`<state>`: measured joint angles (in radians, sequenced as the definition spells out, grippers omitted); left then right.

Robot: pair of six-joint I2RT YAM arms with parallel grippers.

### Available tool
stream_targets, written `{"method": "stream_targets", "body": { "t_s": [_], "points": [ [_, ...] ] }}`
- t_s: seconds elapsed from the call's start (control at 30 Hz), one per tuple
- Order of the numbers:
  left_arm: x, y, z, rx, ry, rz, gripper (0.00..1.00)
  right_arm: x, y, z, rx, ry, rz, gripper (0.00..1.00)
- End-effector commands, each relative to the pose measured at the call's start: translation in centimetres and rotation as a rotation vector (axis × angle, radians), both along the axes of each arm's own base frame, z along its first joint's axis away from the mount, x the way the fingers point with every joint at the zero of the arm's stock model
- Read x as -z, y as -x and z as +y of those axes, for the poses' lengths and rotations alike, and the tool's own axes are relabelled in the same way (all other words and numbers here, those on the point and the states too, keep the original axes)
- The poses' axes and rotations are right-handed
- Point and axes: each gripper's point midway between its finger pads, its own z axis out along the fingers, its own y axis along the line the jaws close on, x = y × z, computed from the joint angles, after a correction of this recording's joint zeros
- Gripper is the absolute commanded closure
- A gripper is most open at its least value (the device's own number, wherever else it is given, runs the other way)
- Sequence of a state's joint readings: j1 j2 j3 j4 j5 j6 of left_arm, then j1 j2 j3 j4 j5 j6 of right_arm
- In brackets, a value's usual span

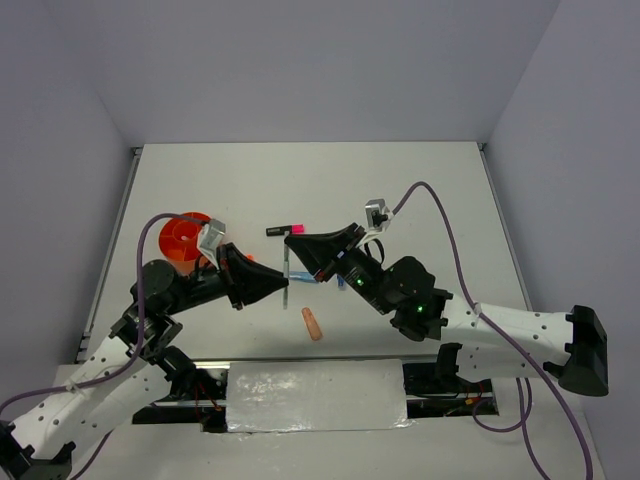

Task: Sort the stationery into containers
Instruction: Close the pen cap on the pen.

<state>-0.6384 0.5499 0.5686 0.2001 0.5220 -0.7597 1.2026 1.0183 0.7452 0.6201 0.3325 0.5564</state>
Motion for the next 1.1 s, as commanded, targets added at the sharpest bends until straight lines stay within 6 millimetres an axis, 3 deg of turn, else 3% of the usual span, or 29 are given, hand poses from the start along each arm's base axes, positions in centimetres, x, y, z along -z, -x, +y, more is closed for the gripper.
{"method": "stream_targets", "body": {
  "t_s": [0.0, 0.07, 0.17, 0.2, 0.27, 0.37, 0.47, 0.7, 0.9, 1.0, 1.03, 1.07],
  "points": [
    [-5.0, 0.1, 0.5, -0.024, 0.082, -0.143, 1.0, 1.0, 0.3, 0.5, -0.021, 0.031, -0.006, 0.9],
    [-5.1, -0.2, 0.6, -0.039, 0.069, -0.144, 1.0, 1.2, 0.3, 0.5, -0.021, 0.036, -0.005, 0.87],
    [-5.4, -0.3, 0.8, -0.055, 0.067, -0.157, 1.0, 1.1, 0.5, 0.4, -0.026, 0.027, -0.009, 0.72],
    [-5.5, -0.4, 0.8, -0.062, 0.069, -0.163, 1.0, 1.0, 0.6, 0.4, -0.029, 0.025, -0.009, 0.59],
    [-5.7, -0.4, 0.9, -0.062, 0.064, -0.169, 1.0, 0.9, 0.8, 0.4, -0.041, 0.024, -0.012, 0.45],
    [-5.8, -0.3, 0.8, -0.059, 0.057, -0.18, 1.0, 0.7, 1.0, 0.4, -0.054, 0.024, -0.016, 0.37],
    [-5.9, -0.3, 0.8, -0.055, 0.058, -0.186, 1.0, 0.5, 1.2, 0.5, -0.066, 0.024, -0.024, 0.37],
    [-5.4, -0.1, 0.3, -0.02, 0.043, -0.179, 1.0, -0.7, 1.9, 0.7, -0.102, 0.008, -0.068, 0.46],
    [-3.9, -0.1, -0.2, 0.015, 0.003, -0.166, 1.0, -1.6, 2.2, 0.8, -0.113, 0.003, -0.094, 0.67],
    [-3.4, -0.1, -0.4, 0.025, -0.017, -0.159, 1.0, -1.6, 2.2, 0.9, -0.113, 0.009, -0.095, 0.84],
    [-3.4, -0.2, -0.4, 0.025, -0.021, -0.157, 0.99, -1.4, 2.2, 1.0, -0.115, 0.014, -0.094, 0.96],
    [-3.3, -0.1, -0.5, 0.032, -0.023, -0.159, 0.95, -1.5, 2.2, 0.9, -0.113, 0.013, -0.091, 1.0]
  ]
}}
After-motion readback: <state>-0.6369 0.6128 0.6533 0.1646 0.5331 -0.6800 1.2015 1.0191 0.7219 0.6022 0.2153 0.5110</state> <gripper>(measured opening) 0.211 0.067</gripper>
